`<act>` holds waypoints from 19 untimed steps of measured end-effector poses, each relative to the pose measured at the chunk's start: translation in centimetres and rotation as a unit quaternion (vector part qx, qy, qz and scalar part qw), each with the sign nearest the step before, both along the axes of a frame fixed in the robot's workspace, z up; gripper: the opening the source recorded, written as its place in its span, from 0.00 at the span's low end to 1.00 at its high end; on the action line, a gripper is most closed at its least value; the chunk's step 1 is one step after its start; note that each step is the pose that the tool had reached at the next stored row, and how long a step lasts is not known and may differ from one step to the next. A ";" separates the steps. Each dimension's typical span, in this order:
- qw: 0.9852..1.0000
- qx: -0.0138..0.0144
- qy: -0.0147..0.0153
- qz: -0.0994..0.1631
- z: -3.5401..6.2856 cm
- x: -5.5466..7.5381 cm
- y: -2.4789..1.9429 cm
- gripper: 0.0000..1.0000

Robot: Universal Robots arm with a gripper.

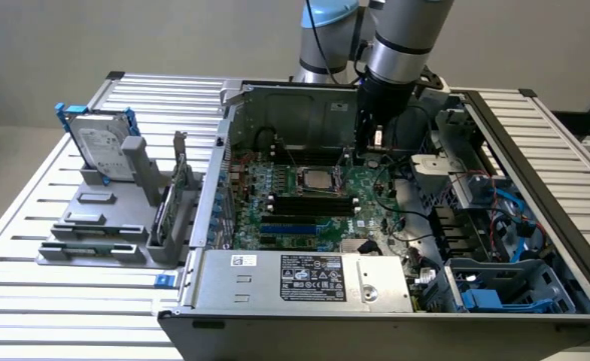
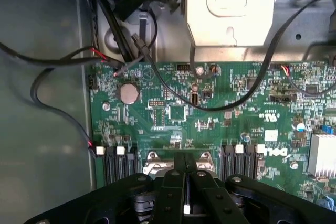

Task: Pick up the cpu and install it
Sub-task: 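Close the cpu cover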

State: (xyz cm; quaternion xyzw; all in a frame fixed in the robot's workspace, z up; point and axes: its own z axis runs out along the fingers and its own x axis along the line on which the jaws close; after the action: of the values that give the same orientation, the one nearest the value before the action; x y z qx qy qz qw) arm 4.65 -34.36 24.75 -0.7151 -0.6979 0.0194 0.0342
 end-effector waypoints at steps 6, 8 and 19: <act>1.000 0.000 0.006 0.000 0.01 -1.2 -0.43 0.11; 1.000 0.000 0.009 0.000 0.01 -1.6 -0.53 0.11; 1.000 0.001 0.018 0.000 -0.14 -4.4 -0.82 0.11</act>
State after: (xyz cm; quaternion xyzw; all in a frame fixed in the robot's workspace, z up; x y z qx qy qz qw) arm 0.23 -35.18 24.61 -0.7146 -0.6972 0.0319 0.0478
